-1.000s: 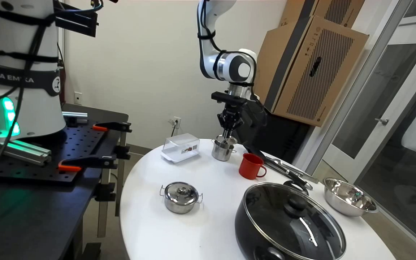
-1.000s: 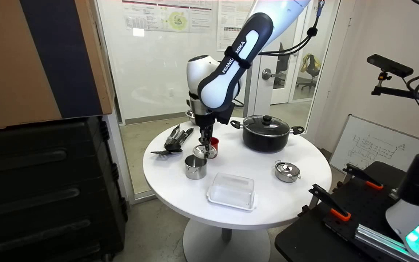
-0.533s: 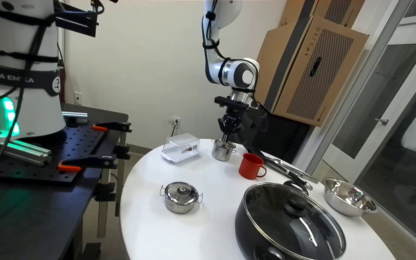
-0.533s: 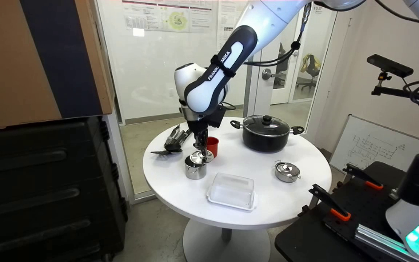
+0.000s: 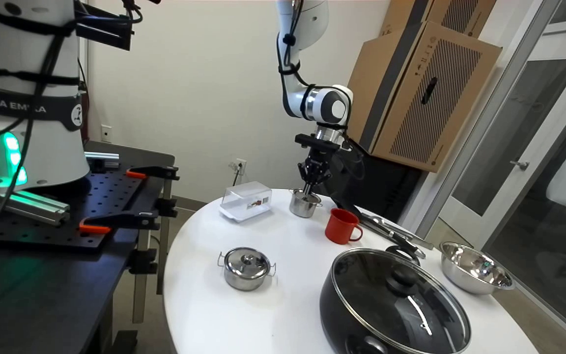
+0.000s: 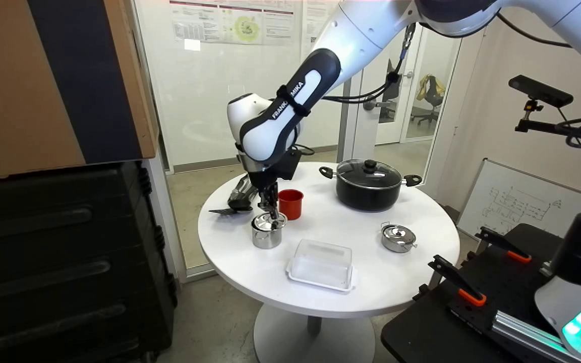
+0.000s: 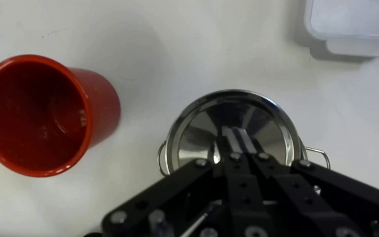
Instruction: Pick up the plastic lunch box and put it on the white lid. Pick up the lid from the table and put it on the silver pot. Pick up the lid from the other silver pot and put it on the table.
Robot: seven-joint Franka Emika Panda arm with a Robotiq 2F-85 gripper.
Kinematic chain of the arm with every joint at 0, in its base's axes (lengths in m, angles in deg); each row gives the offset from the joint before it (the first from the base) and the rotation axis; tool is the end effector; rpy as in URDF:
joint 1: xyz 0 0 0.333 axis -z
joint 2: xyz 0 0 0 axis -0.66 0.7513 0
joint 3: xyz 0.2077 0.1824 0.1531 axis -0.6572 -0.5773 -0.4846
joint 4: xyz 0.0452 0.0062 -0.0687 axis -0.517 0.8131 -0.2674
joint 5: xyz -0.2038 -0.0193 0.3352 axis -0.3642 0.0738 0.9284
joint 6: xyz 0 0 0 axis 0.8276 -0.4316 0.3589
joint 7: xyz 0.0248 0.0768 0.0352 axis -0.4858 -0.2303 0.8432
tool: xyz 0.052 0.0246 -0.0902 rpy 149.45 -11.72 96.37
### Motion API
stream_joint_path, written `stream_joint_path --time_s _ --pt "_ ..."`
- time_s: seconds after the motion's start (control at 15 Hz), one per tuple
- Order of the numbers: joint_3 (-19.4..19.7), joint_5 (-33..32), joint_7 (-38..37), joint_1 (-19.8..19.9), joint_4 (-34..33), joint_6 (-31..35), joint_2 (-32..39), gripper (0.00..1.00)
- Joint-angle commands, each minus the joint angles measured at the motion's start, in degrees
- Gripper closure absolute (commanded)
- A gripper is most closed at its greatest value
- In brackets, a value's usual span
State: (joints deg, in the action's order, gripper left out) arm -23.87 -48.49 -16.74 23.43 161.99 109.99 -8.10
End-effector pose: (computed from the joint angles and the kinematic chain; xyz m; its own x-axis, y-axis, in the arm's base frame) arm 0.6318 0.2608 0.1011 0.7028 0.6835 -0.1974 0.7085 -0.6976 0.1069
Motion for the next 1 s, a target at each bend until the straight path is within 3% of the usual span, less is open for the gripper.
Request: stream_joint_path --time_s 0.0,0.93 --pt "-0.48 0.65 1.79 -0.69 -5.58 -3.31 3.64 1.0" --pt "-1.86 1.24 4.41 -0.51 -7.89 -5.96 3.79 1.0"
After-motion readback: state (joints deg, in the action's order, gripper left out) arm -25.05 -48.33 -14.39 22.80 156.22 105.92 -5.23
